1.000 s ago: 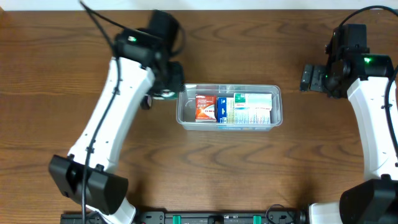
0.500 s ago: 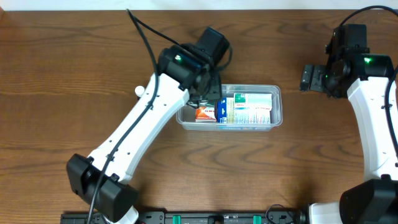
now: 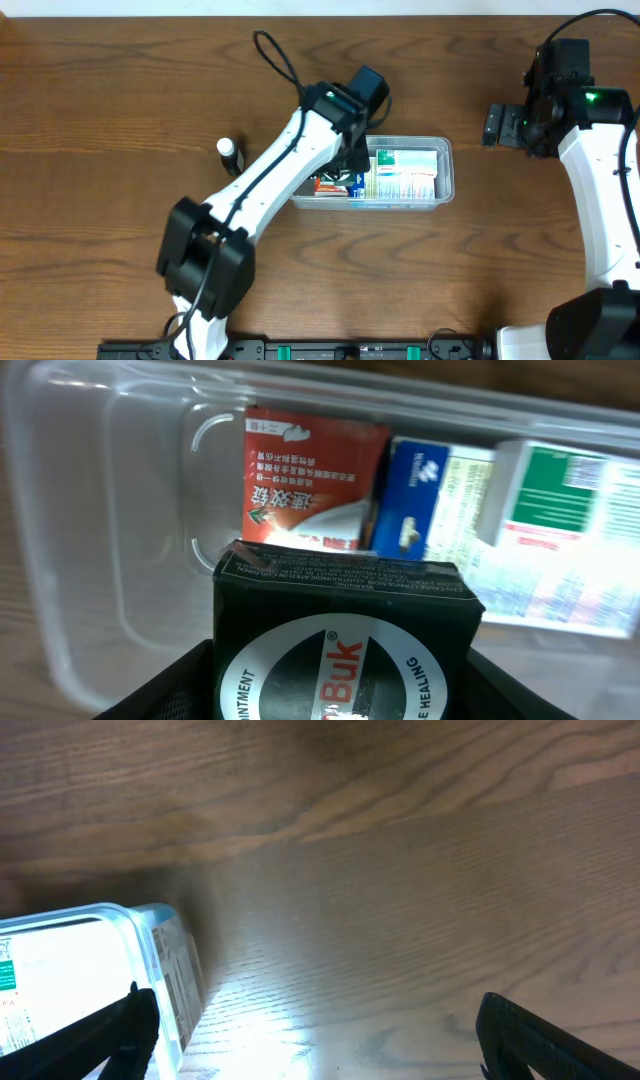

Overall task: Pack container
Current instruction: 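Lift the Zam-Buk box and carry it over the container, then lower the Zam-Buk box beside the red box and release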

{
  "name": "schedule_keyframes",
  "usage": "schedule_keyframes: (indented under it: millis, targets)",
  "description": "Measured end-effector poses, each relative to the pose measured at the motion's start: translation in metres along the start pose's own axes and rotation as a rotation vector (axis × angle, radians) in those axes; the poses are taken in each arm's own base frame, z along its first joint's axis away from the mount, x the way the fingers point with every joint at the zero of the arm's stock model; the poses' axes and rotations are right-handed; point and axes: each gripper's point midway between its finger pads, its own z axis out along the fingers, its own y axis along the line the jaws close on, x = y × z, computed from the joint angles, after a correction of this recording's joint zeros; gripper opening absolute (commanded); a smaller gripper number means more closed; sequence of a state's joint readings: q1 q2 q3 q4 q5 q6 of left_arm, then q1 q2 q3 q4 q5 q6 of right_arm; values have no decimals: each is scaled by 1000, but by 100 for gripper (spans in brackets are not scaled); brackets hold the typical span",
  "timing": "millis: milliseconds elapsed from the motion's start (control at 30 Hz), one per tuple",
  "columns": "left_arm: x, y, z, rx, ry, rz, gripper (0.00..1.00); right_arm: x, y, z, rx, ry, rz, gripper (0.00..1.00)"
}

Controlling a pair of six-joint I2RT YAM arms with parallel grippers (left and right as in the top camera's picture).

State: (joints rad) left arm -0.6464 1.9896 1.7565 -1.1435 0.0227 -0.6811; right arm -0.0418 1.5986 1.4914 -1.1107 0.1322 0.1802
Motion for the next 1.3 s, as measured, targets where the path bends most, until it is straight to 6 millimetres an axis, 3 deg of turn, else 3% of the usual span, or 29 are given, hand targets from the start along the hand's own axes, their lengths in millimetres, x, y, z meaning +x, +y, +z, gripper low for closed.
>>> schedule_keyframes:
  millis: [367, 633, 900, 1300]
  targets:
    - [-4, -4, 30, -29, 23, 1, 64, 0, 0, 0, 0, 0, 0, 99]
    - [-10, -7, 36, -23, -2, 28, 64, 0, 0, 0, 0, 0, 0, 99]
    - [-6, 5, 48, -72, 1, 63, 64, 0, 0, 0, 0, 0, 0, 99]
    - [-12, 2, 49, -64, -29, 78, 64, 0, 0, 0, 0, 0, 0, 99]
